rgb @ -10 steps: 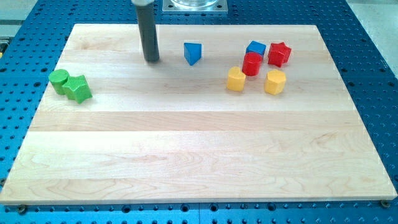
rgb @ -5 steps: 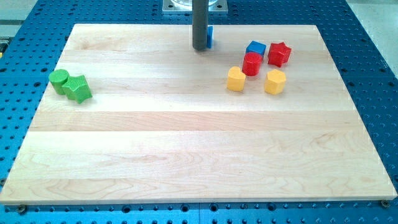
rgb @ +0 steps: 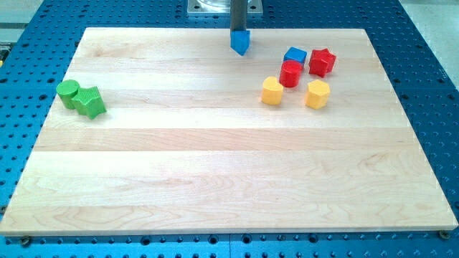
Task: Move the blue triangle to the left of the blue cube
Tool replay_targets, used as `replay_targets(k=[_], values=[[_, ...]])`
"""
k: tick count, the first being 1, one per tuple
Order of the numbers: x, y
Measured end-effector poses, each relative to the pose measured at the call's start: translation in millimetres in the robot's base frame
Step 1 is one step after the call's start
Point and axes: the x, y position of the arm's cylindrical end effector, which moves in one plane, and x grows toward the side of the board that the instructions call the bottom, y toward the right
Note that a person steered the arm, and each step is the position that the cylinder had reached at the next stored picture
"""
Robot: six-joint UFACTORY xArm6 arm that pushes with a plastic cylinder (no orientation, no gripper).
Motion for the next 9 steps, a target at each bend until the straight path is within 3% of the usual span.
replay_targets(k=[4, 6, 8, 9], values=[[48, -19], [69, 16], [61, 40], [26, 40]])
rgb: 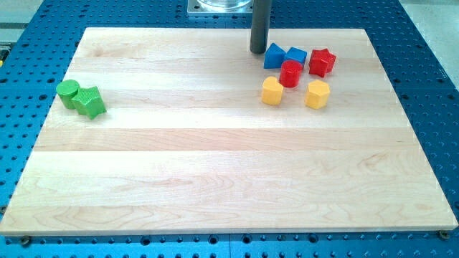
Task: Move the blue triangle to the left of the blue cube
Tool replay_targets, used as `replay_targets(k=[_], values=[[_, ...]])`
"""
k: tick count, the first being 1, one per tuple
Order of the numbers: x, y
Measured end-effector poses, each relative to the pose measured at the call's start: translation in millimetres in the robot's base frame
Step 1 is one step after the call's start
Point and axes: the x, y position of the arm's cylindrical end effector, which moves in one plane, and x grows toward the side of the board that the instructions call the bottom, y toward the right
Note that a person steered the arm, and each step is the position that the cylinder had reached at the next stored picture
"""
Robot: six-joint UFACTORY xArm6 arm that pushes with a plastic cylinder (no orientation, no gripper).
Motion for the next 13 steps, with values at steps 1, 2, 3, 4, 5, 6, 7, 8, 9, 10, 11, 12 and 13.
replay_targets(k=[1, 2, 3, 4, 5, 6, 7, 8, 9, 10, 11, 12, 13], values=[[-41, 0], [-47, 0], [-48, 4], [-26, 5], [-25, 5], [-30, 8], [-48, 19], [-10, 22], [-6, 22], [13, 22], [15, 22], [25, 22], [25, 22]])
